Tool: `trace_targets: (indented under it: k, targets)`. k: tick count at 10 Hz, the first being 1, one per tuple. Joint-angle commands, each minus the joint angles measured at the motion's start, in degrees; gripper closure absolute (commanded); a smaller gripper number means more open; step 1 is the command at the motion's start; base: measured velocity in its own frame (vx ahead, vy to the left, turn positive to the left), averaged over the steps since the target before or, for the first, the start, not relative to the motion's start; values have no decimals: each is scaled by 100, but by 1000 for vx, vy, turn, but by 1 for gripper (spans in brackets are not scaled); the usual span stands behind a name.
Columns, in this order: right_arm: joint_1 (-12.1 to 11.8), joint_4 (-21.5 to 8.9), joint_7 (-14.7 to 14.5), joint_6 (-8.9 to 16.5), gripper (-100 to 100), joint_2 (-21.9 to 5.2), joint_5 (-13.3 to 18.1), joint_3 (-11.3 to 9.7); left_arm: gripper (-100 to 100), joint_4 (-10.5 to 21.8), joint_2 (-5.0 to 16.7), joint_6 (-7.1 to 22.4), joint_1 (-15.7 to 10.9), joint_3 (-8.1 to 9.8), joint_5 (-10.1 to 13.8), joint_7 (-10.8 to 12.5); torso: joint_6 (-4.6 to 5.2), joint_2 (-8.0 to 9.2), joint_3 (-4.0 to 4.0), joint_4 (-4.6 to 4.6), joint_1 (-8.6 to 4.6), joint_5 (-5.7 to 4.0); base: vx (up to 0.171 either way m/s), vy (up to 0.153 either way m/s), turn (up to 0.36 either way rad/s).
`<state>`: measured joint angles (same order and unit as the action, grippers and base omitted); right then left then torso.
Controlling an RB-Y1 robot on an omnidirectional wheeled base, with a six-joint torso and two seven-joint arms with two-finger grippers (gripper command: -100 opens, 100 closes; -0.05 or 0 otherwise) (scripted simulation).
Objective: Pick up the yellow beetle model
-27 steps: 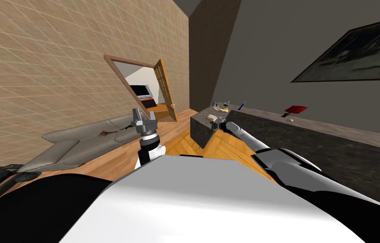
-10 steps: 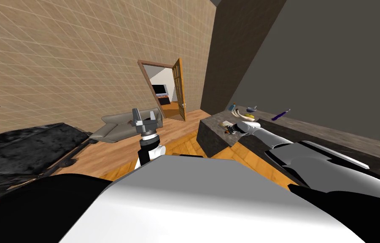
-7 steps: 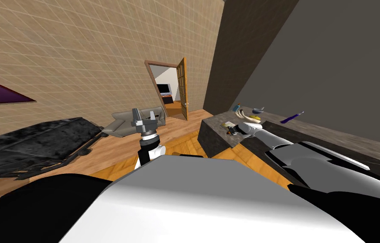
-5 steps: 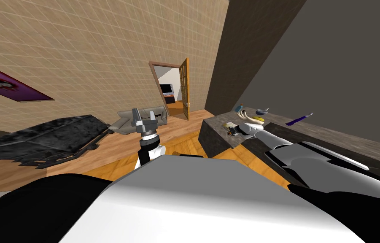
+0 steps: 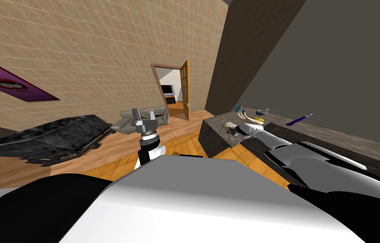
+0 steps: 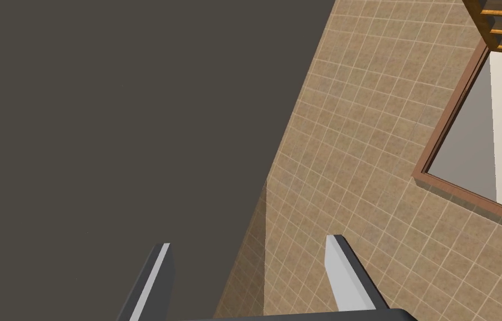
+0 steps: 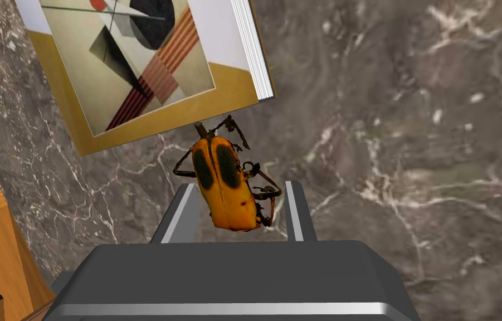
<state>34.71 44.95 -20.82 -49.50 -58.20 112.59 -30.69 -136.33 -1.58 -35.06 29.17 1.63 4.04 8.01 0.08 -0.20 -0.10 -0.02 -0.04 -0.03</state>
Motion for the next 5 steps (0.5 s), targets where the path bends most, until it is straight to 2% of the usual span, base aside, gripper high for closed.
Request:
trace_targets:
  k: [1, 2, 3, 4, 5]
  targets:
    - [0, 0, 0, 0, 100, 0, 0, 0, 0, 0, 0, 0, 0, 0, 0, 0, 0, 0, 0, 0, 0, 0, 0, 0, 0]
    - [0, 0, 0, 0, 100, 0, 0, 0, 0, 0, 0, 0, 0, 0, 0, 0, 0, -1, -1, 0, -1, 0, 0, 0, 0]
    - [0, 0, 0, 0, 0, 0, 0, 0, 0, 0, 0, 0, 0, 0, 0, 0, 0, -2, -1, 0, -1, 0, 0, 0, 0]
    - [23, 102, -31, -41, 100, 3, 7, -10, 0, 0, 0, 0, 0, 0, 0, 0, 0, -2, -1, -1, -1, 0, 44, 20, -178]
    - [38, 256, -47, -115, 100, -16, 11, -20, 0, 0, 0, 0, 1, 0, 0, 0, 9, -11, -6, -2, 5, 2, 90, 54, -283]
